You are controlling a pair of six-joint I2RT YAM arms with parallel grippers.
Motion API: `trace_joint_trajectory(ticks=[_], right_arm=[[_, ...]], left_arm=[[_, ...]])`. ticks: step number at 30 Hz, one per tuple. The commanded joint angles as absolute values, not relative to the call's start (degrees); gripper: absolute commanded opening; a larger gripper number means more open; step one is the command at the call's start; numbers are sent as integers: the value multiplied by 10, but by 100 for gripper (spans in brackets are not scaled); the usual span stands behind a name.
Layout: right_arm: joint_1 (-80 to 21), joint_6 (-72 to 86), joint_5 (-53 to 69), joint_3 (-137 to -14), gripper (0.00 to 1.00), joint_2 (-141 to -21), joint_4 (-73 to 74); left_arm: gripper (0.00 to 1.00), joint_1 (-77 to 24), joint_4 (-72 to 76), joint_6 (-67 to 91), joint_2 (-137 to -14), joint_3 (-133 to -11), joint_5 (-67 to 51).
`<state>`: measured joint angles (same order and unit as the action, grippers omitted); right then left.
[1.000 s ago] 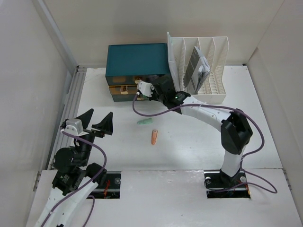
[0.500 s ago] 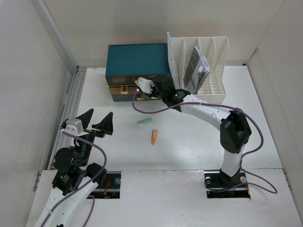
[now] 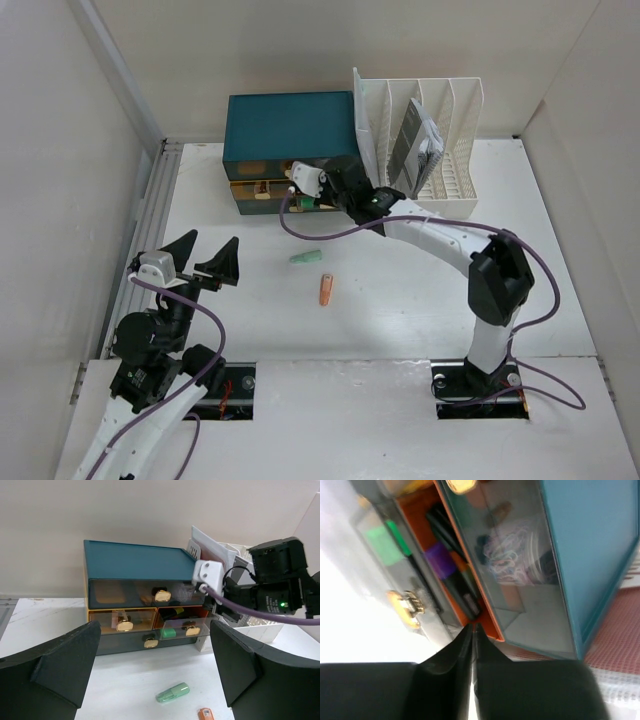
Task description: Organize the desk
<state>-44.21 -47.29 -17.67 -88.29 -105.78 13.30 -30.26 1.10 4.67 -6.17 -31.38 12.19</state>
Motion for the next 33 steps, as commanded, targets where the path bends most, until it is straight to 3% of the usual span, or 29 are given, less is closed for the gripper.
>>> trace_joint_trajectory(ticks=[1,5,11,21,33], right_arm=[[-438,-445,-96,-890,3,-996,142],[-418,-445,68,-915,0,-1008,227],[-389,-455,165,-999,0,-1090,346],[-384,-406,117,-1028,0,-1144,311],[-384,-359,-88,-948,0,-1129,126]], left_arm=[[88,-301,46,38,-60,-313,115],[88,-301,46,38,-60,-313,115],[88,-301,46,38,-60,-313,115],[88,-301,46,38,-60,-313,115],[88,-301,46,38,-60,-313,115]])
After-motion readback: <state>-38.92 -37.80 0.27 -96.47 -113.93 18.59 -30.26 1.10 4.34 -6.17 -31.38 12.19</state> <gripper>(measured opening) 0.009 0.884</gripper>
